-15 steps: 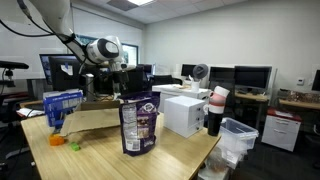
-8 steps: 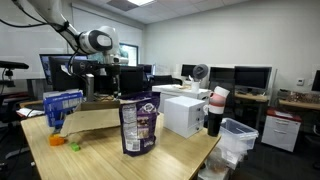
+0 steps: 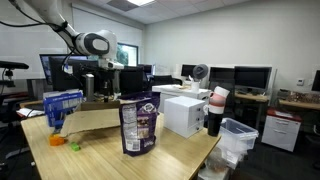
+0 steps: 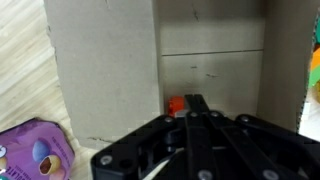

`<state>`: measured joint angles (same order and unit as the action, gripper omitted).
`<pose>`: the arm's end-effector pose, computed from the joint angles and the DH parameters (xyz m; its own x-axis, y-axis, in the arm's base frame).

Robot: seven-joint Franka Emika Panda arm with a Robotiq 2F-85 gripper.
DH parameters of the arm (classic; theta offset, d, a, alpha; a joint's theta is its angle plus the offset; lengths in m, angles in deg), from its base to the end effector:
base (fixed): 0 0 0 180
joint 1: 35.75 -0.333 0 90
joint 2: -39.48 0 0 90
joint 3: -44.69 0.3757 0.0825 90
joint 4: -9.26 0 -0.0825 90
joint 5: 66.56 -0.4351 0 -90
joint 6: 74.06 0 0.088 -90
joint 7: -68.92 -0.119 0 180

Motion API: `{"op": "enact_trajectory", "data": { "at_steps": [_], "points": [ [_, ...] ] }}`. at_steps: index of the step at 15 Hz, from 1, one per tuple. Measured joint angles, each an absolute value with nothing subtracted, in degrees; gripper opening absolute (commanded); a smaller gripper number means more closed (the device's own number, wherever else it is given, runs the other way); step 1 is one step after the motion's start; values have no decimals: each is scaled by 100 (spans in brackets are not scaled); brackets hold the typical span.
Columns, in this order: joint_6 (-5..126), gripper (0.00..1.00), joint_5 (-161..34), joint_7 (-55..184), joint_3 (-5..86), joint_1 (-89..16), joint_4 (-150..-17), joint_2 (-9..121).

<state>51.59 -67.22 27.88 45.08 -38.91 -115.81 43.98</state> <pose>0.5782 0.0364 0.3628 0.7872 -0.6140 -0.0578 -0.6129 -0.7893 0.0378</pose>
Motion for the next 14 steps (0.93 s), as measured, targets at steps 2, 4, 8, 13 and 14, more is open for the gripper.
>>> {"op": "enact_trajectory", "data": {
  "at_steps": [2,4,8,13,14],
  "points": [
    [5151,3,-6723,2788,4491,-3885,-11674,4466],
    [5142,3,-6723,2788,4474,-3884,-11728,4547],
    [5146,3,-6590,2784,4449,-3886,-11749,4705],
    [5276,3,-5886,2751,4284,-3887,-11533,4880],
    [5309,3,-5801,2751,4257,-3887,-11478,4908]
  ]
}}
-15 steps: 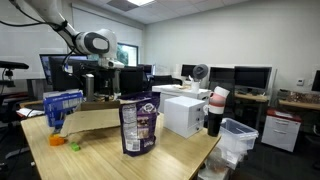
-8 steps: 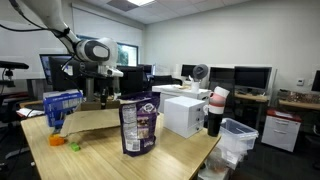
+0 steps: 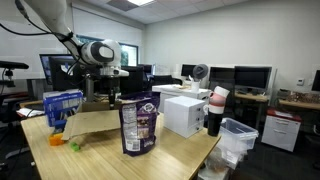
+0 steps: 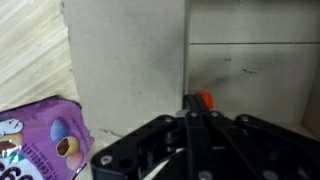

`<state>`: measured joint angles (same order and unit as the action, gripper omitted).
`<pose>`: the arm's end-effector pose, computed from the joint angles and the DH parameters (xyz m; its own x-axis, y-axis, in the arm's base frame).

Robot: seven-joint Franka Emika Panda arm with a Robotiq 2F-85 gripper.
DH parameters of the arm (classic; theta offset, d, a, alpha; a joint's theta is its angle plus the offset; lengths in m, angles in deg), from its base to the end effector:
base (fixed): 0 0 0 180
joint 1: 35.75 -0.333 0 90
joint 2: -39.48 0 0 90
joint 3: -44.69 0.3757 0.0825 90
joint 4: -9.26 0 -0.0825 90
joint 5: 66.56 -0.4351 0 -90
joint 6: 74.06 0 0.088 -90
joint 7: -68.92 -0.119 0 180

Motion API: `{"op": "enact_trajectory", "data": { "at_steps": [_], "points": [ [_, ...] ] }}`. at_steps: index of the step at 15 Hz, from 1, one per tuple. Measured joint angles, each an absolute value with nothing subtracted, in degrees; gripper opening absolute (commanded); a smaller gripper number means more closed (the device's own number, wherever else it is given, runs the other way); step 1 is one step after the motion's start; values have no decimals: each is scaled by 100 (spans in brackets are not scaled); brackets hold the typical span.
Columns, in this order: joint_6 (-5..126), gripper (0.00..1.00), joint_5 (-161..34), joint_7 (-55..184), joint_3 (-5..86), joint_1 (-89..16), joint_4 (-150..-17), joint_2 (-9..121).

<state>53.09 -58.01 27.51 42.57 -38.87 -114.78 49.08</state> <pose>0.5901 0.0043 0.3214 0.8200 -0.5722 -0.0135 -0.5627 -0.8103 0.1635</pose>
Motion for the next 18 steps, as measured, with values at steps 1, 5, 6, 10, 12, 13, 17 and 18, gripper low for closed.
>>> {"op": "enact_trajectory", "data": {
  "at_steps": [1,5,6,10,12,13,17,18],
  "points": [
    [5352,3,-5726,2751,4231,-3887,-11417,4941],
    [5492,3,-5612,2751,4162,-3887,-11206,5090],
    [5502,3,-5611,2751,4158,-3887,-11167,5125],
    [5586,3,-5611,2751,4157,-3895,-11040,5286],
    [5677,3,-5605,2751,4153,-3898,-10959,5379],
    [5715,3,-5599,2751,4144,-3898,-10900,5434],
    [5763,3,-5393,2752,4076,-3910,-10601,5621],
    [5766,3,-5342,2755,4065,-3911,-10545,5643]
  ]
}}
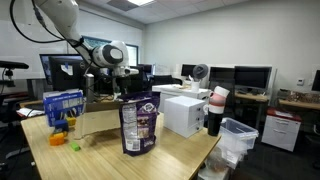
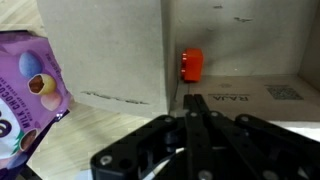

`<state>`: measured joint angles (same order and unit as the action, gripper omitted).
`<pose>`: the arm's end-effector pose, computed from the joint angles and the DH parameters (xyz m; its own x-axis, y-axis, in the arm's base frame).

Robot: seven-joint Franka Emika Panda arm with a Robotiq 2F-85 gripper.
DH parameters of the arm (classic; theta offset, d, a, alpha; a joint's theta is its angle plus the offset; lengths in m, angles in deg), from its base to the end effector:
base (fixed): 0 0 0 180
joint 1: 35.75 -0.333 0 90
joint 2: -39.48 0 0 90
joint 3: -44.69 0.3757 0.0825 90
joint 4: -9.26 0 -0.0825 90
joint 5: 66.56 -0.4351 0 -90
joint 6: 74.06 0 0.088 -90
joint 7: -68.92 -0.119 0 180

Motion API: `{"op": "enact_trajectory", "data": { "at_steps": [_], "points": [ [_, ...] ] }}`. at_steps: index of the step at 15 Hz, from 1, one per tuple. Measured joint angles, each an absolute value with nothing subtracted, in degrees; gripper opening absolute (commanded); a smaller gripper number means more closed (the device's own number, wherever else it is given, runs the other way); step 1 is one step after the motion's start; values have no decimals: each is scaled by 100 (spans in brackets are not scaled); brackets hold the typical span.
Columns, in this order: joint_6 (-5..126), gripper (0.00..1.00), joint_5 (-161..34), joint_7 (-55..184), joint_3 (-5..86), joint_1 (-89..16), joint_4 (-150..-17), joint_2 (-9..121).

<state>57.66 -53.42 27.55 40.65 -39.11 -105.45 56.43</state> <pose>0.6569 -0.0129 0.3230 0.8369 -0.5352 0.1147 -0.5472 -0.8231 0.1520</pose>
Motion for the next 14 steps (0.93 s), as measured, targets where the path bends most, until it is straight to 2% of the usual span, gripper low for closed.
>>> {"op": "enact_trajectory", "data": {
  "at_steps": [14],
  "points": [
    [5602,3,-5240,2867,3962,-3926,-9793,5889]
  ]
}}
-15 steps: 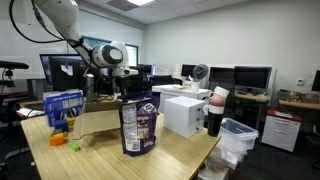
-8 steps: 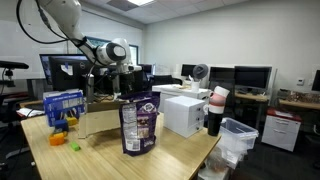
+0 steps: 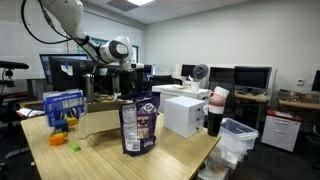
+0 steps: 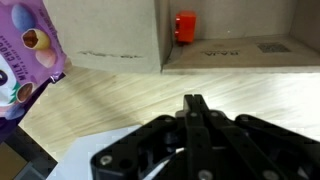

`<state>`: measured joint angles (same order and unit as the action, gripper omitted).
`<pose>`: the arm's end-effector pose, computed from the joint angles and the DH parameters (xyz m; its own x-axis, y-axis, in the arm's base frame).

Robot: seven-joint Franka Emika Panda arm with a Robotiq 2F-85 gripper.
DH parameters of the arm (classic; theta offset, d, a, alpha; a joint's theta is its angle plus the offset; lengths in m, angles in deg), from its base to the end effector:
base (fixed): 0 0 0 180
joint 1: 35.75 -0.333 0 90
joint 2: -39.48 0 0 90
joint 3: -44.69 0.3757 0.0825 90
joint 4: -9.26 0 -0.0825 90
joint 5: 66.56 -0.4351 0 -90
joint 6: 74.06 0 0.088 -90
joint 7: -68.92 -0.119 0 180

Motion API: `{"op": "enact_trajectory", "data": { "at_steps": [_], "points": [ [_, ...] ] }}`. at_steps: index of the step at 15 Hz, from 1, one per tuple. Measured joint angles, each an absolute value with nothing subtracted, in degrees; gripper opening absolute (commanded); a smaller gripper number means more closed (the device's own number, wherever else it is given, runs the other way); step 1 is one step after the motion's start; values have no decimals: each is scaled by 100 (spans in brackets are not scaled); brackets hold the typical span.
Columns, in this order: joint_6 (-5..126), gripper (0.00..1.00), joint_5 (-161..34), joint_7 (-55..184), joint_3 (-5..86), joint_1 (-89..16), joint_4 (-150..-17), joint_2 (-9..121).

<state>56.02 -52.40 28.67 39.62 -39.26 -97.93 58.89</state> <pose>0.6965 -0.0232 0.3552 0.8356 -0.5200 0.1771 -0.5447 -0.8260 0.1448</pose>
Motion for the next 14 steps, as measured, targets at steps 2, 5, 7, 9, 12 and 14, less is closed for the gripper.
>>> {"op": "enact_trajectory", "data": {
  "at_steps": [2,5,7,9,12,14],
  "points": [
    [5361,3,-5240,2867,3940,-3928,-9794,5799],
    [4809,3,-5294,2867,3941,-3927,-9795,5695],
    [4551,3,-5521,2952,3981,-3918,-9806,5681],
    [4426,3,-5833,3152,4042,-3908,-9852,5689],
    [4375,3,-6129,3676,4092,-3886,-9894,5661],
    [4380,29,-6153,4033,4085,-3881,-9959,5550]
  ]
}}
